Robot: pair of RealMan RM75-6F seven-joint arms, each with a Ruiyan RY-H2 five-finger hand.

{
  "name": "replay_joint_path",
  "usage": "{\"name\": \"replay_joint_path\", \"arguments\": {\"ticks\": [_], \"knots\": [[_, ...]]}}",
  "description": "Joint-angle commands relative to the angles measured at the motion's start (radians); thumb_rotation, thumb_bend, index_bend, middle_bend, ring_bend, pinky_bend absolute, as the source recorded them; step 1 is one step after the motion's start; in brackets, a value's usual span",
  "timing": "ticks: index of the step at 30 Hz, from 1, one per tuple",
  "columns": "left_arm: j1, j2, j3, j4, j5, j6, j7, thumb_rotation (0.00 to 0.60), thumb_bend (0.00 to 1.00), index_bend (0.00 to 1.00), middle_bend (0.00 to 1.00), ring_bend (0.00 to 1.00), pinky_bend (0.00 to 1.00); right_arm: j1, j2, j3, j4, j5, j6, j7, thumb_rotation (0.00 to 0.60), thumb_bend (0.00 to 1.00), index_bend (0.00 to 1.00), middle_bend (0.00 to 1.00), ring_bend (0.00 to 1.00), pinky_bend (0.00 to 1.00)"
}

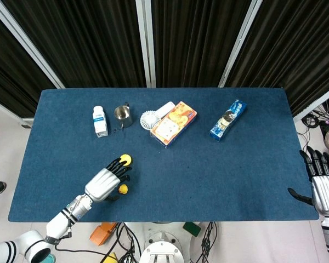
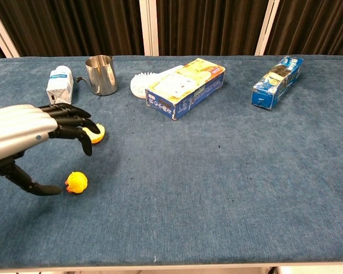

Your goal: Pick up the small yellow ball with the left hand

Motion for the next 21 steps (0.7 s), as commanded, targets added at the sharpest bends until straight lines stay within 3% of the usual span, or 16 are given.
{"name": "replay_joint_path", "arguments": {"ticks": [1,15,21], "knots": [[-0.006,-0.02,0.006,0.022,-0.012,-0.006,0.033,0.6,0.2,0.37,0.13,0.03,0.01,0.001,-0.002,0.0,0.001,0.0,-0.002,0.001,0.6,0.15,0.0,0.04,0.0,0.06],[-0.021,-0.063,0.029,0.069,-0.039,0.0,0.054,0.6,0.25,0.42,0.13,0.02,0.0,-0.001,-0.004,0.001,0.004,0.004,-0.006,0.004,0.6,0.15,0.0,0.04,0.0,0.06],[-0.03,-0.073,0.034,0.085,-0.047,0.001,0.059,0.6,0.37,0.49,0.13,0.02,0.0,-0.002,-0.004,0.001,0.005,0.004,-0.006,0.004,0.6,0.15,0.0,0.04,0.0,0.06]]}}
